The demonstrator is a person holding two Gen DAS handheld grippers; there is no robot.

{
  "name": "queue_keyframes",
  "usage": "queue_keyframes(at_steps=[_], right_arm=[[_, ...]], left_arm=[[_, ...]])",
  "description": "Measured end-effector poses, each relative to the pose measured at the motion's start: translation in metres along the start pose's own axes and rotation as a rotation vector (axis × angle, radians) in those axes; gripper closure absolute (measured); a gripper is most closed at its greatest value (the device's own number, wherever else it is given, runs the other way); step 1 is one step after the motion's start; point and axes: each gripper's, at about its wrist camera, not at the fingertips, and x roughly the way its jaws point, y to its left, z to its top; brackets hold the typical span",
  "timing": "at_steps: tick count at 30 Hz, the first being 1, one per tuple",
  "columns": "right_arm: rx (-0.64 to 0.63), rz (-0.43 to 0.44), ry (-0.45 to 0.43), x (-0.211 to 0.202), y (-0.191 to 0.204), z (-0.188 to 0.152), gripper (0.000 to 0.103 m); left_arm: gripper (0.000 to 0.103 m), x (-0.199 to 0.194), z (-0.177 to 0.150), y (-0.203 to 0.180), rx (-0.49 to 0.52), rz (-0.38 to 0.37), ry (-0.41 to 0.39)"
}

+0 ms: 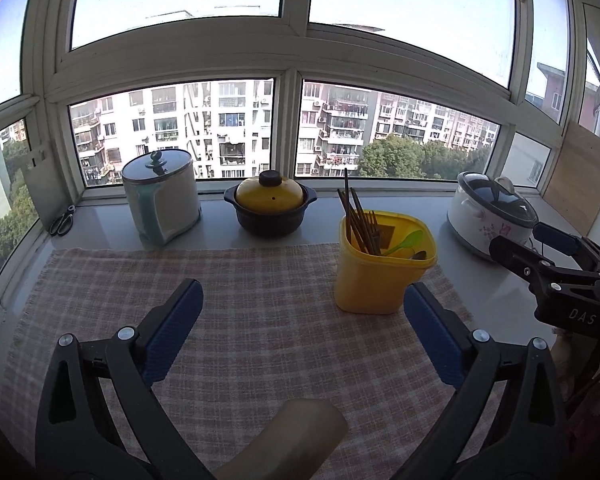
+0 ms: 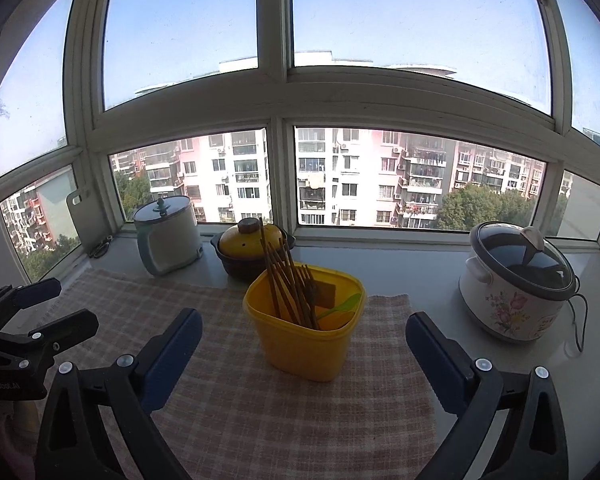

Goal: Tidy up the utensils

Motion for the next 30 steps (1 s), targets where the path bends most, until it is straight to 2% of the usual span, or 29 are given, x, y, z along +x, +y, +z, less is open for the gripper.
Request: queue_keyframes(at_steps=[4, 16, 20, 30], right_arm=[[0.009, -0.034, -0.005, -0.005, 0.007, -0.003, 0.000], [0.040, -0.105, -0.031, -0.019, 0.014, -0.009, 0.000], [0.036, -0.110, -0.037, -0.021, 0.016, -0.009, 0.000], [0.024, -0.118, -0.045, -0.025, 0.016, -0.009, 0.000]], left_arm=[[0.000, -0.006, -0.001, 0.011, -0.017, 0.000, -0.006], [0.000, -0.019, -0.004, 0.020, 0.015, -0.005, -0.044], [0.000, -0.021, -0.004, 0.023, 0.002, -0.010, -0.039], [0.000, -0.024, -0.003, 0.025, -0.027, 0.033, -0.048]])
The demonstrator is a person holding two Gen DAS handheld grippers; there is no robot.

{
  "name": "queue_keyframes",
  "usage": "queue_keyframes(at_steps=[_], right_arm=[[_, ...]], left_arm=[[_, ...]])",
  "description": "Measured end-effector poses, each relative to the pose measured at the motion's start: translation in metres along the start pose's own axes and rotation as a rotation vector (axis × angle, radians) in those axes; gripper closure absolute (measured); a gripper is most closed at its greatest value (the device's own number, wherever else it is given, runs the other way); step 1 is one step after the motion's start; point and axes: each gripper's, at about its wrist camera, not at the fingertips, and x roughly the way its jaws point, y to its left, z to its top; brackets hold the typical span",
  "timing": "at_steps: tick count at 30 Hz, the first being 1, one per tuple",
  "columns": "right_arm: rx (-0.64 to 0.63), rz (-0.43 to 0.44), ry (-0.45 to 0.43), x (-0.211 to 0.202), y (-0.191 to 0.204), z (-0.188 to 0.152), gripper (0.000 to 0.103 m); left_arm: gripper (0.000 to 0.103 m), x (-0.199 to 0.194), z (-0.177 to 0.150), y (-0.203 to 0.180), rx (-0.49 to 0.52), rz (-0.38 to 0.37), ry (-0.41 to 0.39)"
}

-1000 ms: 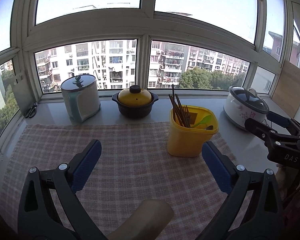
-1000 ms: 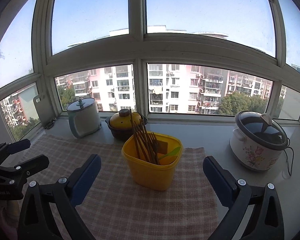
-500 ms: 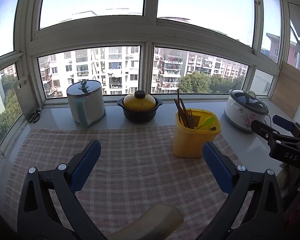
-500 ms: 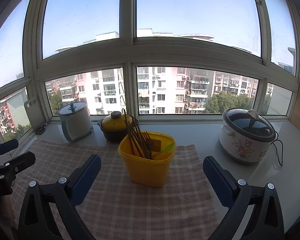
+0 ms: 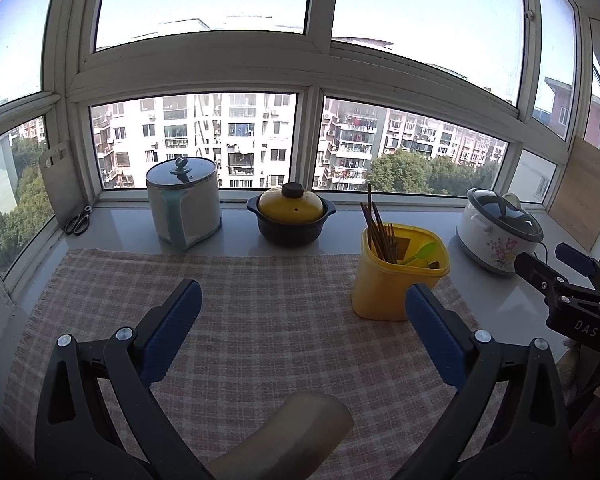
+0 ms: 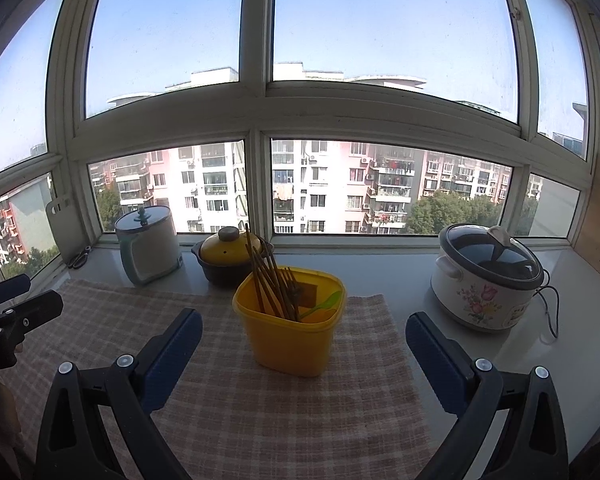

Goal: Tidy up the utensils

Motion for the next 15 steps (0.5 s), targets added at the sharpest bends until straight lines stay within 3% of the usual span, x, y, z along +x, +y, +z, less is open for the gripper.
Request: queue_keyframes(at_steps=[15], right_arm=[[0.001, -0.004, 0.007, 0.0008, -0.0036, -0.0018, 0.000]], left_arm=[[0.000, -0.0002, -0.0020, -0.0102, 0.050, 0.026, 0.009]])
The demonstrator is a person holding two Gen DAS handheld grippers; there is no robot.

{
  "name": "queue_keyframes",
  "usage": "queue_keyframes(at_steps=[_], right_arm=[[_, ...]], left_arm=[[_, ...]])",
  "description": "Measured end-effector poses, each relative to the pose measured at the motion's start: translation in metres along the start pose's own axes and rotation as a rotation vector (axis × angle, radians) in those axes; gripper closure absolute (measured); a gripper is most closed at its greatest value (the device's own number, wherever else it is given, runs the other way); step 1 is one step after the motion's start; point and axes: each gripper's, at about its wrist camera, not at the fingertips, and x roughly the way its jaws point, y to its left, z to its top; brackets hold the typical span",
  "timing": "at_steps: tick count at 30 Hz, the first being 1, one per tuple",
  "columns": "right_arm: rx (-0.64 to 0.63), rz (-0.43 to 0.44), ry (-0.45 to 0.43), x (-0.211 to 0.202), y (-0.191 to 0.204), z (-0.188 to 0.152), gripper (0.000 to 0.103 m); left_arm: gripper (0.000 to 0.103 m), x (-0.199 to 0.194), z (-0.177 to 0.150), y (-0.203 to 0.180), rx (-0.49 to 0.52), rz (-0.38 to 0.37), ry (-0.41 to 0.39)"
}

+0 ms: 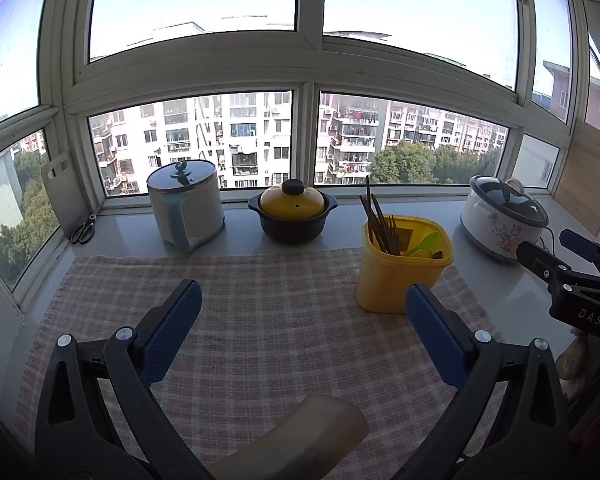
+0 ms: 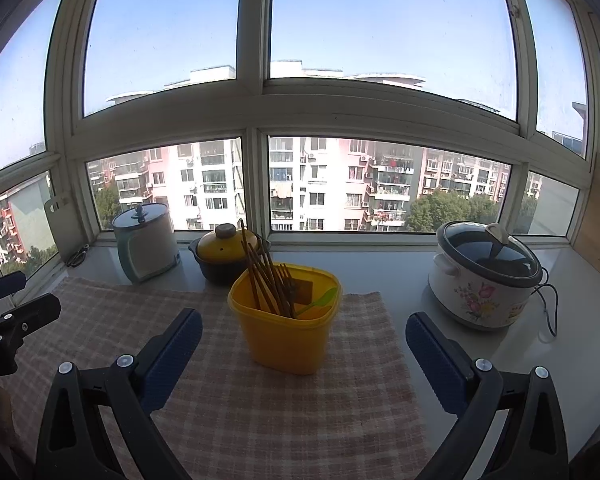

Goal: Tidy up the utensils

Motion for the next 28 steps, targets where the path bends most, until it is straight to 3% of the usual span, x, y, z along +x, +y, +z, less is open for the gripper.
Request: queue_keyframes(at_steps=[28], right_arm=[[0.001, -0.008, 0.022, 0.009, -0.011, -0.001, 0.000]], left_arm=[[0.000, 0.009, 0.002, -0.003, -0.006, 0.031, -0.008]])
